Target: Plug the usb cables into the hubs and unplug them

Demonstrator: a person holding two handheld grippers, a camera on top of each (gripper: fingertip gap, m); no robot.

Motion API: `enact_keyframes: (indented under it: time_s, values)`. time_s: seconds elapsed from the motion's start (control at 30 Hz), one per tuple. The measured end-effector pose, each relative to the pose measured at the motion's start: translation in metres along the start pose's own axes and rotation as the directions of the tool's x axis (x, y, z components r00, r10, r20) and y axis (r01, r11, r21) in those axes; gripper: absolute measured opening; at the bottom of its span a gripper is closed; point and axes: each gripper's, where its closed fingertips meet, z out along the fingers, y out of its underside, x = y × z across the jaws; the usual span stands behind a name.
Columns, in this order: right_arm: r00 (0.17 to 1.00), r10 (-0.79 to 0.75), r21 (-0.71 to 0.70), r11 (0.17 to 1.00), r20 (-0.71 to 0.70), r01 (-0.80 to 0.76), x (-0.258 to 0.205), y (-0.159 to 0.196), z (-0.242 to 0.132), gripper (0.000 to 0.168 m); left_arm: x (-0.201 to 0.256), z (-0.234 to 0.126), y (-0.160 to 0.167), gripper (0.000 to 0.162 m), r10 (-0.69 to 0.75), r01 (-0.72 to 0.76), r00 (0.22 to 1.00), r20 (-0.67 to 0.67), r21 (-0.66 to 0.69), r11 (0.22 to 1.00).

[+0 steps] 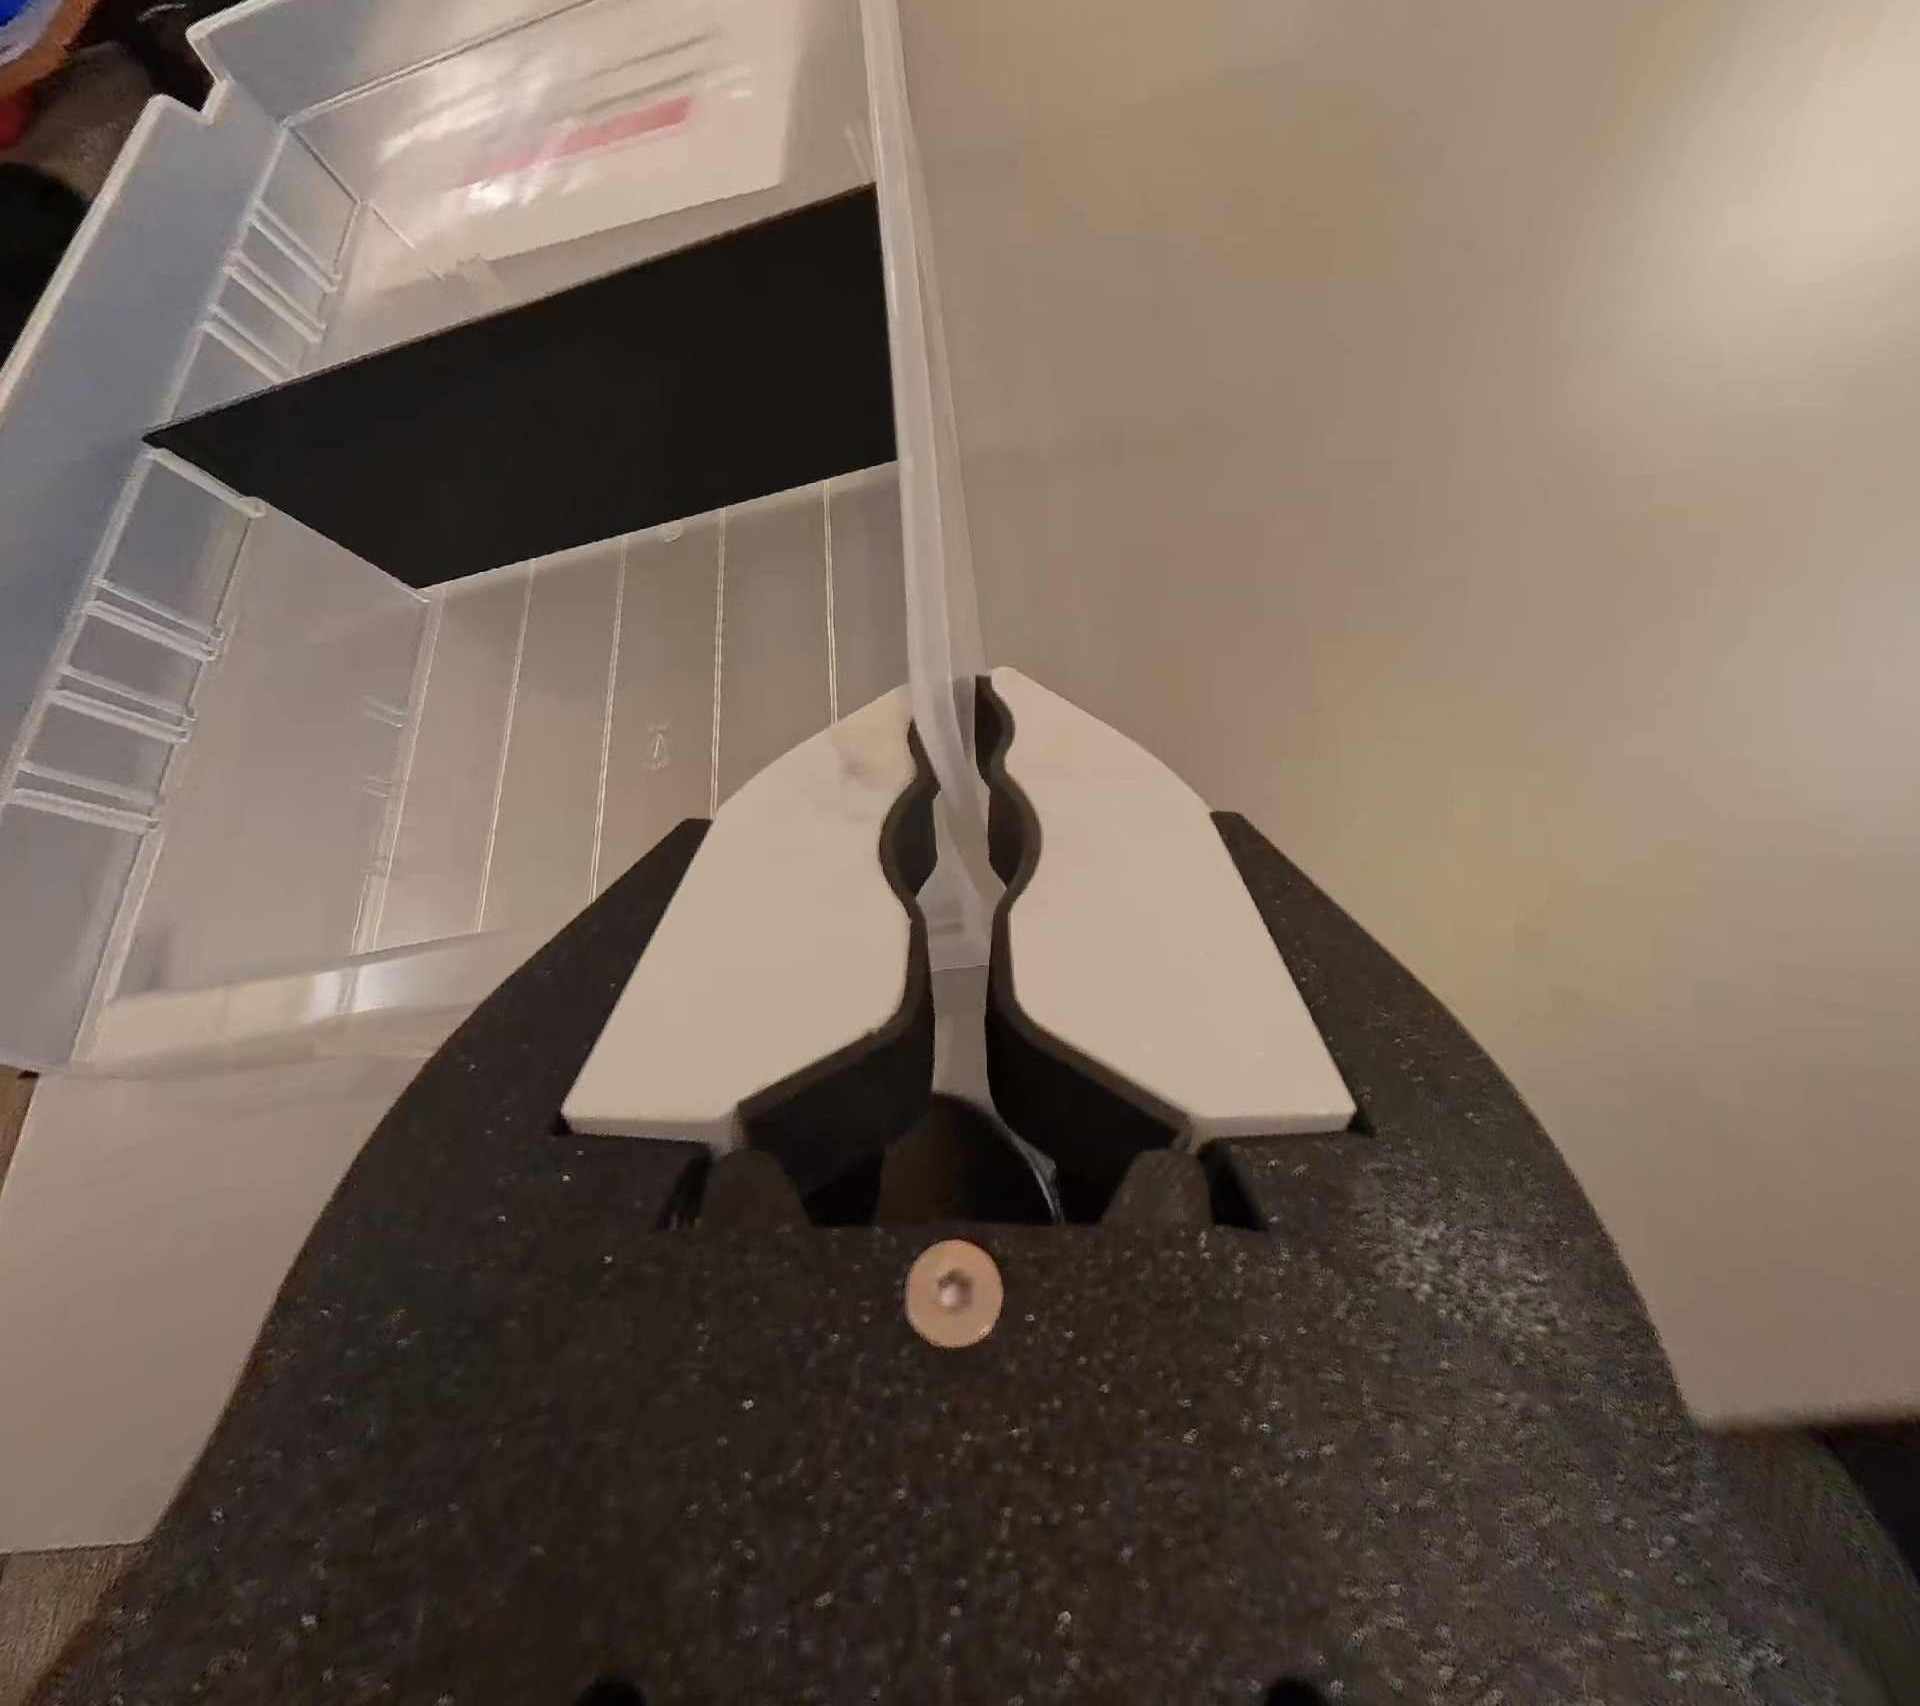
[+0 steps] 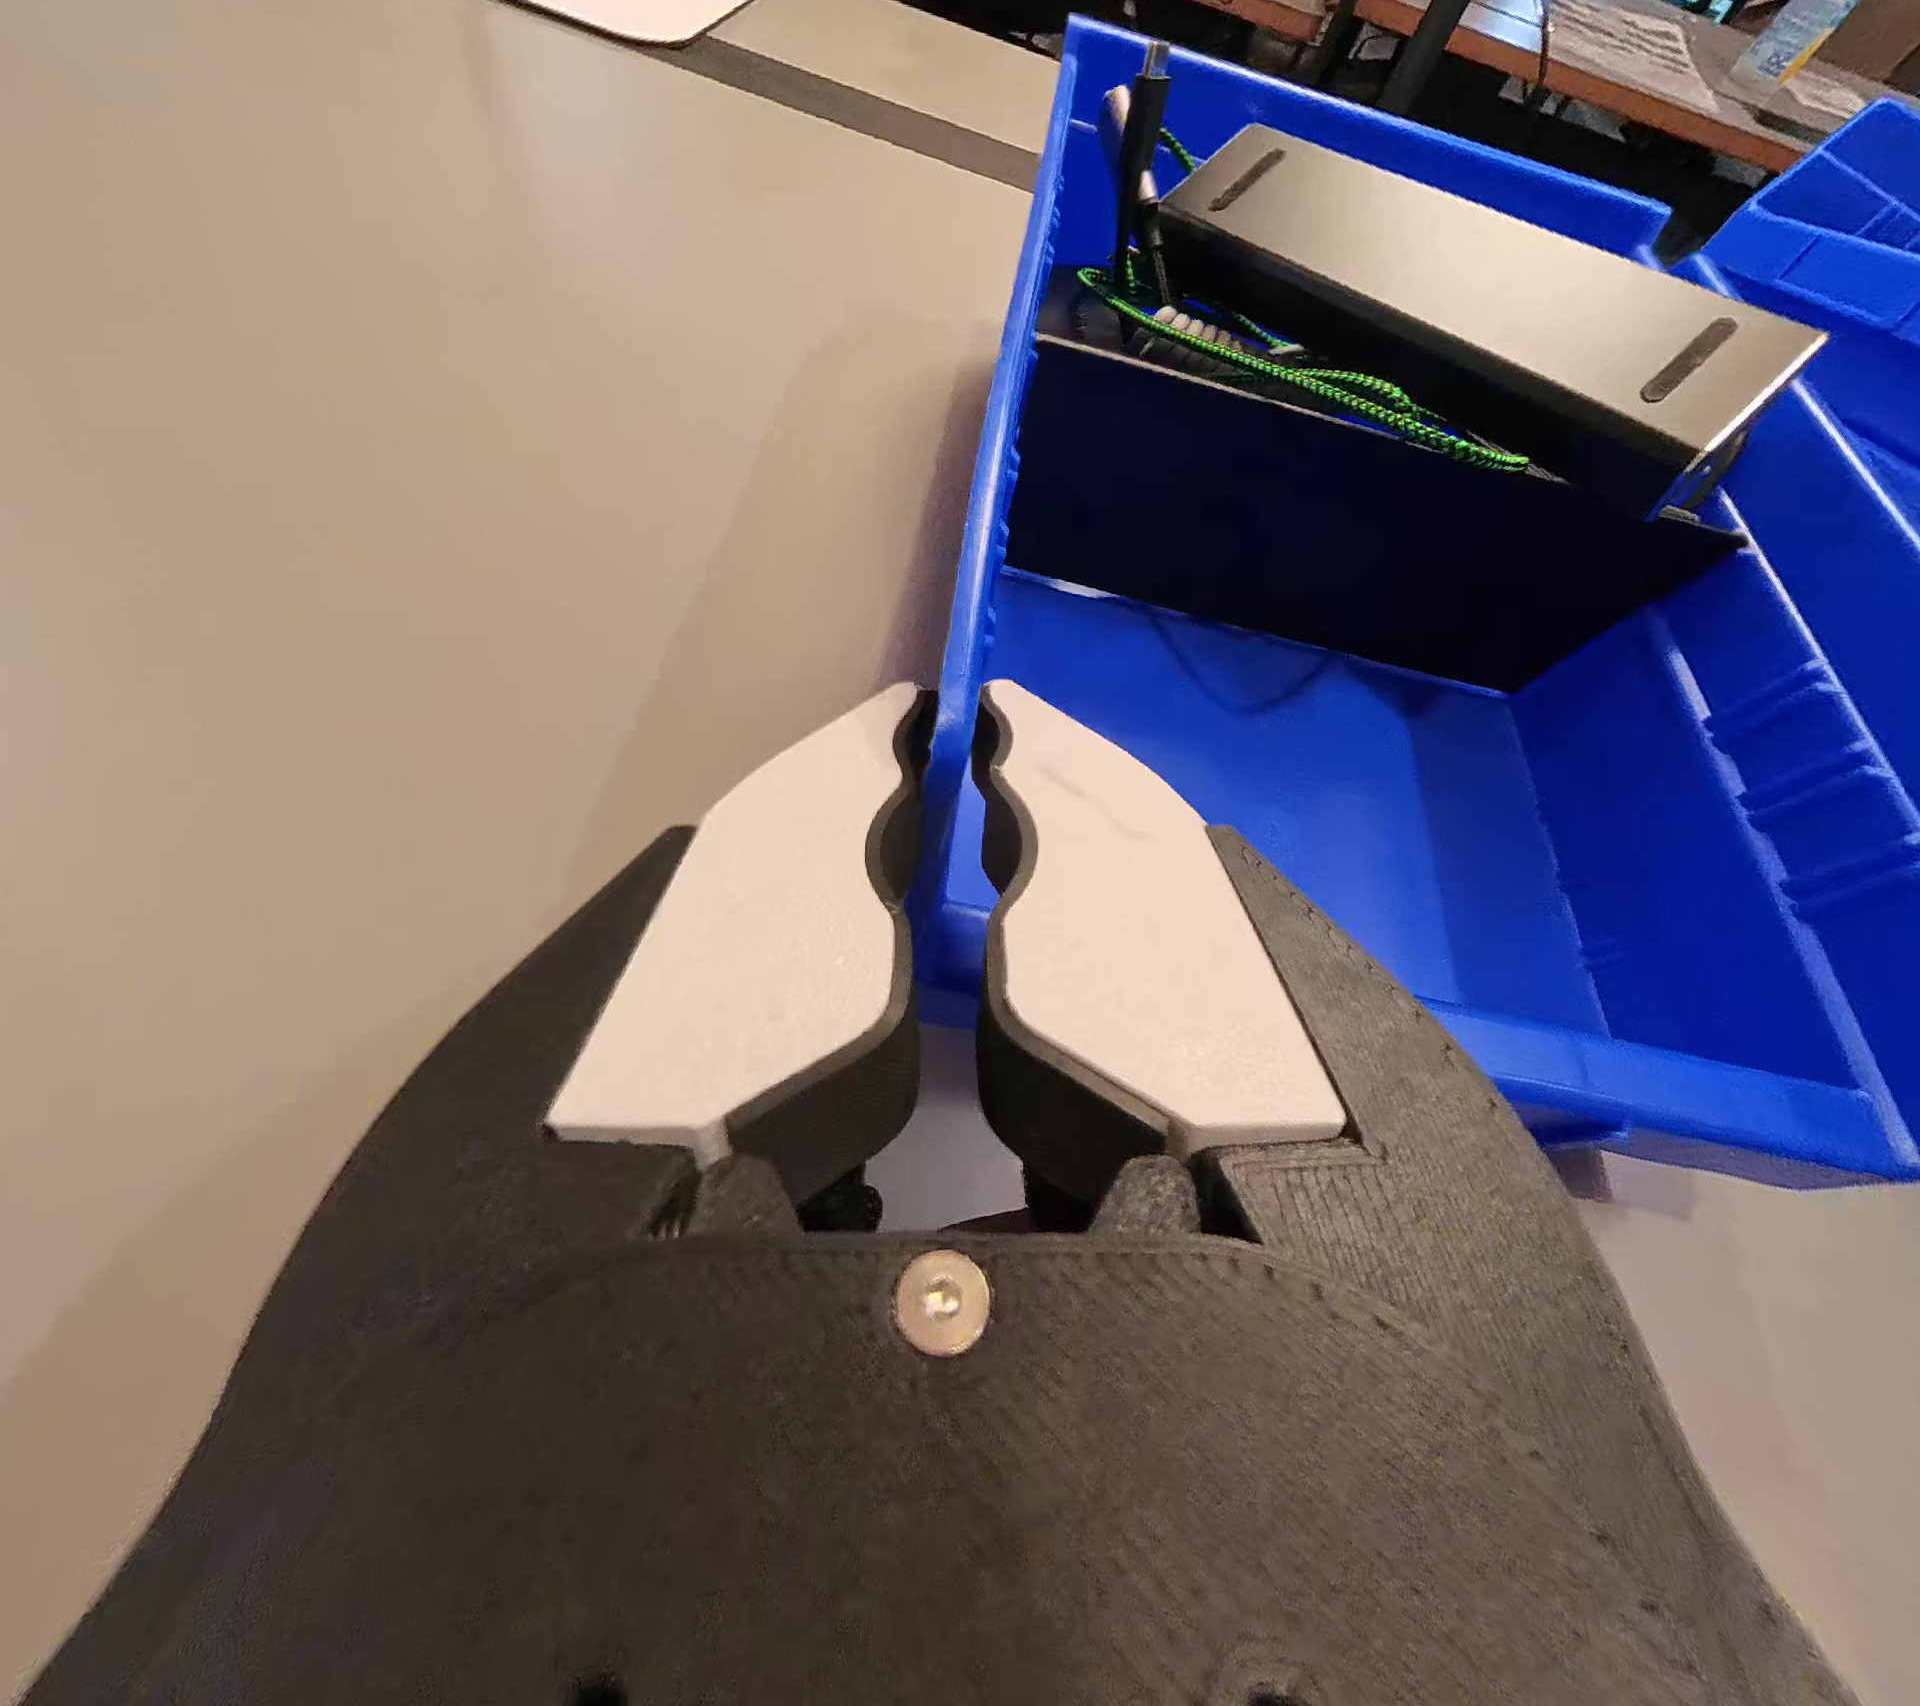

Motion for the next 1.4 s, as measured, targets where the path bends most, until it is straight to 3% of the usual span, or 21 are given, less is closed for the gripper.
enact_keyframes:
  time_s: [0.03, 0.2, 0.37, 0.67, 0.8, 0.93, 1.23, 1.4]
  values:
    - [1.0, -0.014, -0.004, 1.0, 0.002, 0.014, 0.001, 0.002, -0.003, 0.005, 0.004, -0.007, 0.002, 0.004, 0.02, -0.02, 0.999, -0.038, 0.005, 1.0]
    - [0.996, -0.019, 0.009, 1.0, 0.089, 0.018, 0.001, 0.012, -0.026, 0.003, 0.023, -0.042, 0.015, 0.003, 0.133, -0.119, 0.955, -0.265, 0.067, 0.991]
    - [0.976, -0.029, 0.04, 0.999, 0.216, 0.021, -0.005, 0.014, -0.033, 0.002, 0.06, -0.061, 0.017, 0.003, 0.314, -0.253, 0.825, -0.47, 0.189, 0.949]
    - [0.885, -0.13, 0.066, 0.992, 0.447, 0.112, -0.039, -0.009, 0.001, 0.004, 0.144, -0.068, 0.005, 0.003, 0.492, -0.3, 0.438, -0.752, 0.394, 0.869]
    - [0.807, -0.179, 0.092, 0.984, 0.562, 0.154, -0.063, -0.02, 0.015, 0.003, 0.171, -0.078, 0.004, 0.002, 0.533, -0.301, 0.272, -0.801, 0.456, 0.838]
    - [0.704, -0.227, 0.13, 0.973, 0.672, 0.19, -0.09, -0.031, 0.024, 0.003, 0.193, -0.087, 0.003, 0.002, 0.564, -0.303, 0.161, -0.81, 0.503, 0.809]
    - [0.458, -0.309, 0.225, 0.947, 0.834, 0.229, -0.165, -0.065, 0.065, 0.003, 0.233, -0.095, -0.004, 0.002, 0.597, -0.3, 0.073, -0.799, 0.554, 0.777]
    - [0.382, -0.319, 0.255, 0.944, 0.867, 0.209, -0.208, -0.087, 0.09, 0.002, 0.249, -0.1, -0.005, 0.002, 0.596, -0.297, 0.073, -0.799, 0.553, 0.778]
